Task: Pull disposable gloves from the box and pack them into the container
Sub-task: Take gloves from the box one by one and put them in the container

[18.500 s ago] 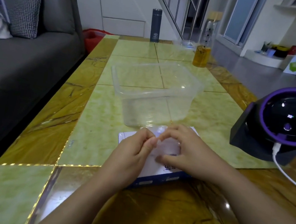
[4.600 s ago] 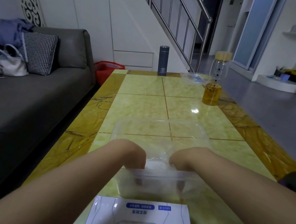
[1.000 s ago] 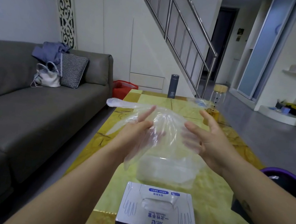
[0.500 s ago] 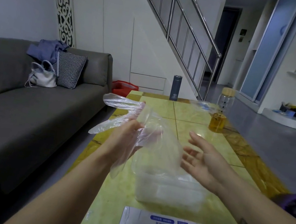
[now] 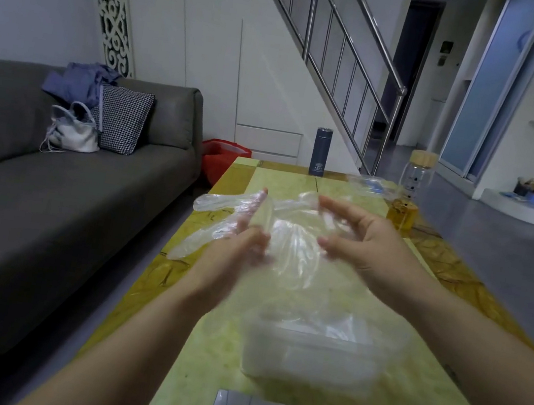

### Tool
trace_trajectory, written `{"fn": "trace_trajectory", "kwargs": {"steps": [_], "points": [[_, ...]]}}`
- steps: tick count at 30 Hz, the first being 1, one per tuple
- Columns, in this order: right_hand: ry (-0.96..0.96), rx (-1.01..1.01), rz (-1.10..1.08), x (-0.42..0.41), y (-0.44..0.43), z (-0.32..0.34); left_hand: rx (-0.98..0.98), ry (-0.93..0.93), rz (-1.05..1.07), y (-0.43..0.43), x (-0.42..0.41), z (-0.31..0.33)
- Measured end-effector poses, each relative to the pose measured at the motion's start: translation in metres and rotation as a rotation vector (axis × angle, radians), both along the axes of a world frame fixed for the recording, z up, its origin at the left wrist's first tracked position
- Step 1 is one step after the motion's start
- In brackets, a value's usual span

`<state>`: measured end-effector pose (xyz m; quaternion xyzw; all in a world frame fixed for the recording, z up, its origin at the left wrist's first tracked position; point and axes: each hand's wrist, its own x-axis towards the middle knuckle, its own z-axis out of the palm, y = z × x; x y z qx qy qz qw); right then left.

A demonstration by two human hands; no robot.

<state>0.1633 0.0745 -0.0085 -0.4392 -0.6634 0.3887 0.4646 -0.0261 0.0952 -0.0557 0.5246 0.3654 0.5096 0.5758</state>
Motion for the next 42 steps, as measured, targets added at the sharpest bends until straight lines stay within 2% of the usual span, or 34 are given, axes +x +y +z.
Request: {"fn": "trace_trajectory", "kwargs": {"steps": [3, 5, 8, 9, 11, 13, 15, 16, 18, 20, 24, 26, 28, 29, 31, 33, 42], "points": [[-0.048, 0.014, 0.030, 0.018, 0.008, 0.004, 0.004, 0.069, 0.060, 0.005, -0.019, -0.010], [-0.148, -0.020, 0.013, 0.031, 0.014, -0.004, -0.021, 0.151, 0.167, 0.009, -0.034, -0.016], [-0.384, -0.135, -0.025, 0.043, 0.019, -0.032, -0.118, 0.306, 0.494, 0.015, -0.052, -0.020], [-0.437, -0.167, -0.047, 0.046, 0.021, -0.040, -0.098, 0.357, 0.624, 0.015, -0.053, -0.019], [-0.512, -0.220, -0.089, 0.050, 0.025, -0.052, 0.147, 0.500, 0.738, 0.011, -0.045, -0.012], [-0.596, -0.263, -0.112, 0.050, 0.028, -0.056, 0.493, 0.718, 0.572, 0.005, -0.024, -0.002], [-0.720, -0.295, -0.135, 0.048, 0.029, -0.058, 0.674, 1.026, 0.193, 0.003, 0.002, 0.003], [-0.786, -0.306, -0.148, 0.046, 0.029, -0.058, 0.684, 1.197, 0.014, 0.004, 0.015, 0.001], [-0.899, -0.320, -0.159, 0.041, 0.028, -0.057, 0.553, 1.469, -0.236, 0.012, 0.034, -0.006], [-1.033, -0.335, -0.133, 0.036, 0.028, -0.056, 0.374, 1.604, -0.387, 0.023, 0.048, -0.014], [-1.382, -0.333, -0.128, 0.031, 0.028, -0.052, 0.265, 1.724, -0.526, 0.040, 0.060, -0.028], [-1.579, -0.089, -0.230, 0.027, 0.027, -0.049, 0.233, 1.749, -0.567, 0.045, 0.063, -0.035], [-1.606, 0.145, -0.242, 0.021, 0.031, -0.052, 0.215, 1.757, -0.568, 0.049, 0.063, -0.039], [-1.543, 0.134, -0.172, 0.018, 0.034, -0.056, 0.213, 1.762, -0.566, 0.051, 0.064, -0.041], [-1.393, -0.120, 0.047, 0.014, 0.039, -0.068, 0.224, 1.769, -0.571, 0.053, 0.065, -0.046], [-1.400, -0.348, 0.207, 0.014, 0.048, -0.085, 0.242, 1.779, -0.576, 0.054, 0.068, -0.051], [-1.605, -0.583, 0.349, 0.021, 0.064, -0.106, 0.094, 1.934, -0.758, 0.067, 0.072, -0.069]]}}
